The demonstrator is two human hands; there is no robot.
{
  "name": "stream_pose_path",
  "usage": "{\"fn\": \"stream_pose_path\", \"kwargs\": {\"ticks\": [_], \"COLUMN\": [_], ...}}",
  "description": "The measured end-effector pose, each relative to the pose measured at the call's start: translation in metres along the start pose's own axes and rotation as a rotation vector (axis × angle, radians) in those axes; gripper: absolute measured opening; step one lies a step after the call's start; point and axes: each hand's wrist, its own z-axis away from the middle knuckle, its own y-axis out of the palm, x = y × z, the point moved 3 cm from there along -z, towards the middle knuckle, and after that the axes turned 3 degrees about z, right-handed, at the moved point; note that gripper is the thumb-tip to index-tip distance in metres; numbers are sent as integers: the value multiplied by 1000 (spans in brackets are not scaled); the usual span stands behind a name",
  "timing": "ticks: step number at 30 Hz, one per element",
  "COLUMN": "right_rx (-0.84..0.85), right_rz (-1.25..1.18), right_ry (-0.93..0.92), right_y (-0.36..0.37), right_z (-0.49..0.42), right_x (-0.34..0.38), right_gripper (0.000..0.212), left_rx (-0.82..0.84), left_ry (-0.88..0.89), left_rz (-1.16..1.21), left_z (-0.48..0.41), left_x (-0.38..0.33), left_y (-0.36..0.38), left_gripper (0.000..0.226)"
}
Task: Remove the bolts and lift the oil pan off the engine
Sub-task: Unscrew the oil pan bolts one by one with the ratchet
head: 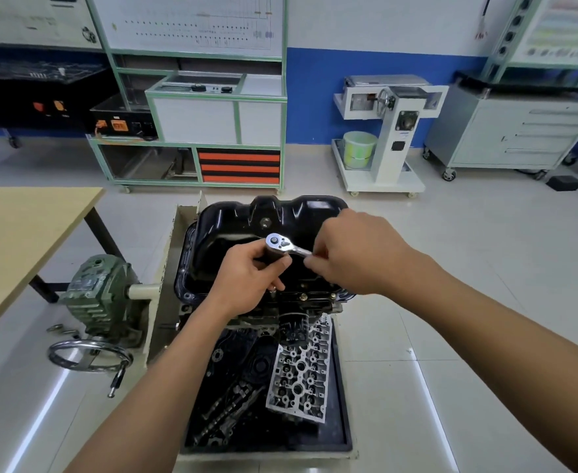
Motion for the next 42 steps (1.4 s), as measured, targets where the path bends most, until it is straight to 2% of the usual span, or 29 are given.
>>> {"fn": "stream_pose_path", "kwargs": {"ticks": [2, 4, 8, 10, 12, 16, 20, 24, 26, 29, 33, 37, 42], "right_rx": [52, 94, 99, 101, 114, 39, -96, -23, 4, -39, -105, -78, 93], "right_rz": [-92, -203, -285, -305, -307, -77, 56, -142, -251, -268, 5, 66, -169], "right_ry": [0, -3, -16, -14, -11, -48, -84, -254, -276, -252, -132, -38, -11], "right_y": [2, 8, 16, 12, 5, -4, 2, 17, 22, 24, 10, 1, 10], "right_z": [9, 13, 9, 5, 0, -18, -40, -50, -49, -47, -37, -23, -12], "right_x": [8, 19, 30, 27, 19, 6, 1, 3, 2, -3, -5, -1, 15], "right_gripper": [43, 51, 48, 41, 29, 7, 27, 52, 56, 47, 15, 27, 35], "left_rx": [-3, 11, 28, 6, 8, 53, 105, 143, 148, 113, -12, -107, -158], "left_ry": [37, 75, 104, 79, 31, -33, -46, -63, -67, -32, 13, 51, 81], "left_rz": [-39, -42, -17, -31, -18, 31, 31, 59, 54, 26, -14, -82, -180], "left_z": [0, 1, 3, 2, 1, 2, 4, 2, 1, 1, 2, 1, 2], "left_x": [-1, -4, -13, -12, -10, -7, -5, -8, -9, -8, -5, -5, -4], "left_y": [5, 10, 12, 8, 2, -6, -7, -5, -5, -5, -7, -3, 5], "left_gripper": [15, 5, 10, 20, 12, 12, 21, 25, 28, 29, 34, 27, 26]}}
